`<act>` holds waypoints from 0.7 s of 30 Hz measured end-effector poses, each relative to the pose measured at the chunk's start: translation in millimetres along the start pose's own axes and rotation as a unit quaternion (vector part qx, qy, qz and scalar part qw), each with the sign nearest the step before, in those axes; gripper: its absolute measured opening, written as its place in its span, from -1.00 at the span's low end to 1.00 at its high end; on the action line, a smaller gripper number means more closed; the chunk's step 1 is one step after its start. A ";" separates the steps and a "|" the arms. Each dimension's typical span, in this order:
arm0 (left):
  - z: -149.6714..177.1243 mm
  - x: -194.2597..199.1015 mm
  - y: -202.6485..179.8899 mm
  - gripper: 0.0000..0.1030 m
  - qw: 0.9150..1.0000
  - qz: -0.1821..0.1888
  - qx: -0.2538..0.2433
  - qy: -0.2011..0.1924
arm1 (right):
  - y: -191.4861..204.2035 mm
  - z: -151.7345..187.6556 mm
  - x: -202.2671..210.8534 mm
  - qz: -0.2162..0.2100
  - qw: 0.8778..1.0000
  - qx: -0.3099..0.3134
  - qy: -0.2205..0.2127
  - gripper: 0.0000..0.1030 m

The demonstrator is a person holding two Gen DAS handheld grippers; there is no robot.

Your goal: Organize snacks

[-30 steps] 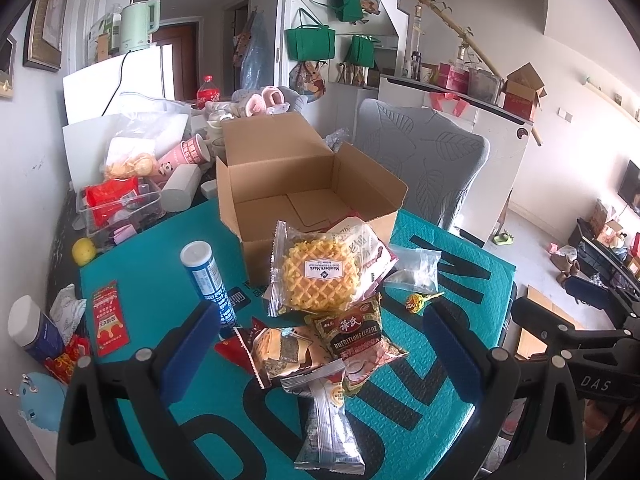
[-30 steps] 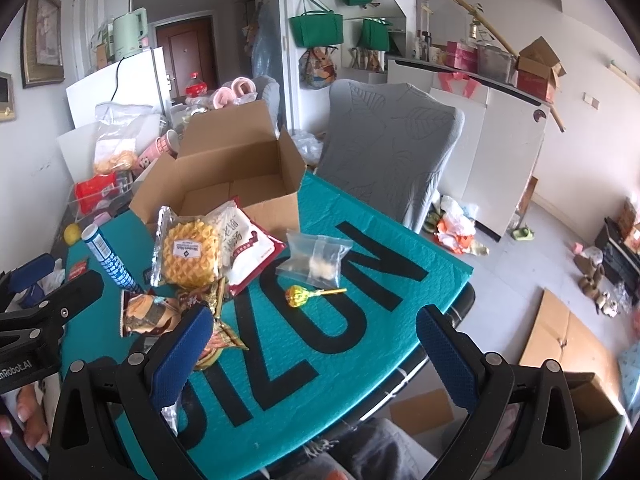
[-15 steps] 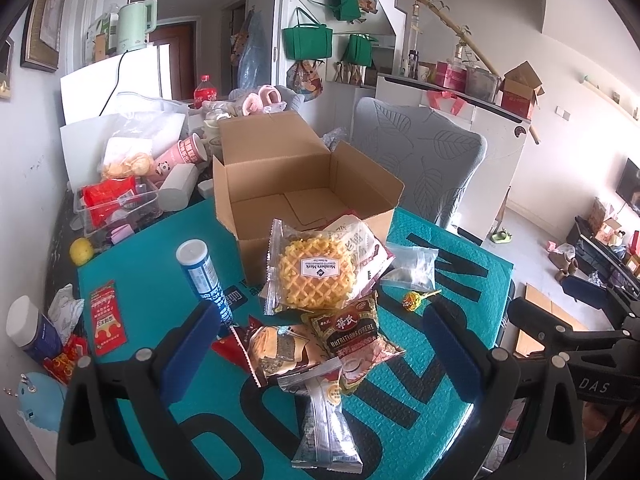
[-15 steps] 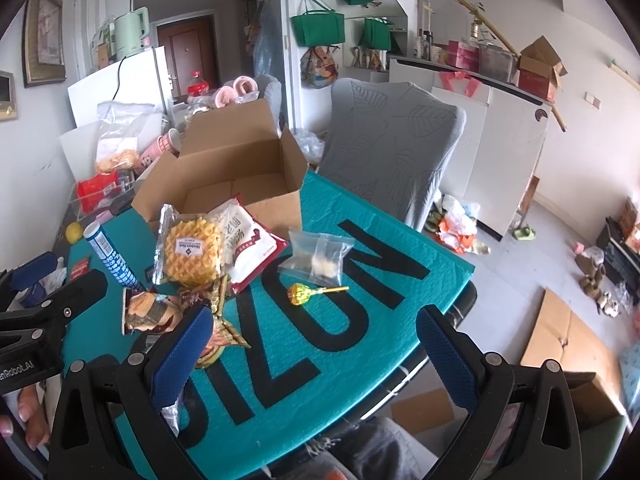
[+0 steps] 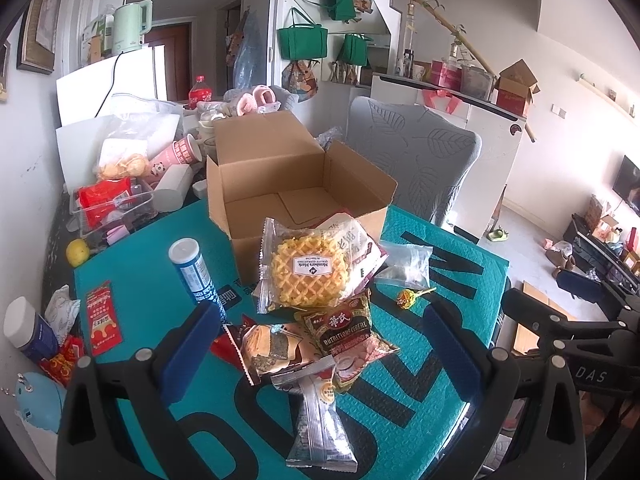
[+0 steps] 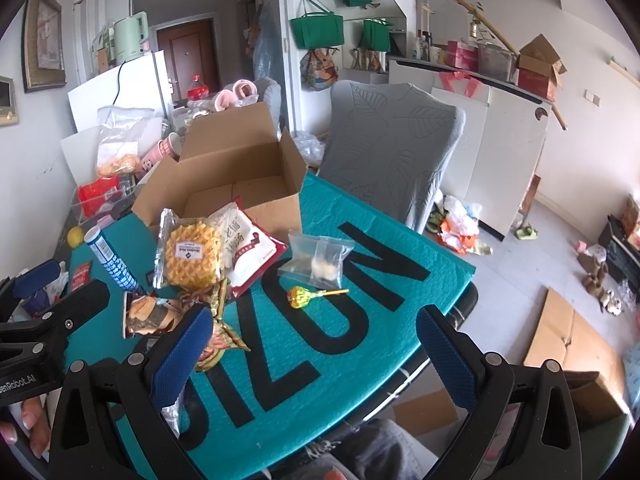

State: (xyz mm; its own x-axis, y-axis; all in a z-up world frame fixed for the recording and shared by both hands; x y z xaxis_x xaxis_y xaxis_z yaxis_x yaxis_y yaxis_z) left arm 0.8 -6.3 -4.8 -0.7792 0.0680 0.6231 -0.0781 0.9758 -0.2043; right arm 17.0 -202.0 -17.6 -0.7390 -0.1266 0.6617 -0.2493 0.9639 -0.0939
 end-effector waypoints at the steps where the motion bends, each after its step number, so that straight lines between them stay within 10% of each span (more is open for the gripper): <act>1: 0.4 -0.7 -0.3 1.00 1.000 0.001 0.000 0.001 | -1.0 0.4 -1.3 -0.001 1.000 -0.001 0.000 1.00; 21: 33.3 8.8 -18.2 1.00 0.999 -0.036 0.009 -0.018 | -36.9 32.6 -22.7 -0.093 0.995 -0.027 0.003 1.00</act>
State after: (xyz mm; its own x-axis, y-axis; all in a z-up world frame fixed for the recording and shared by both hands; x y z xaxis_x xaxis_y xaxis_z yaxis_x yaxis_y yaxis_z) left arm -25.3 -30.4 -20.7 -0.7934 -0.0109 0.6087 -0.1465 0.9739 -0.1736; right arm 22.6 -242.4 -53.5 -0.6796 -0.3034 0.6679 -0.3478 0.9349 0.0709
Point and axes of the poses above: each gripper's, at about its wrist camera, not at the fingertips, and x roughly against the way its jaws point, y to its left, z to its underside, the point moved 1 cm from there along -x, roughly the way its jaws point, and after that the axes turned 10 degrees about x, right-handed, at the moved point
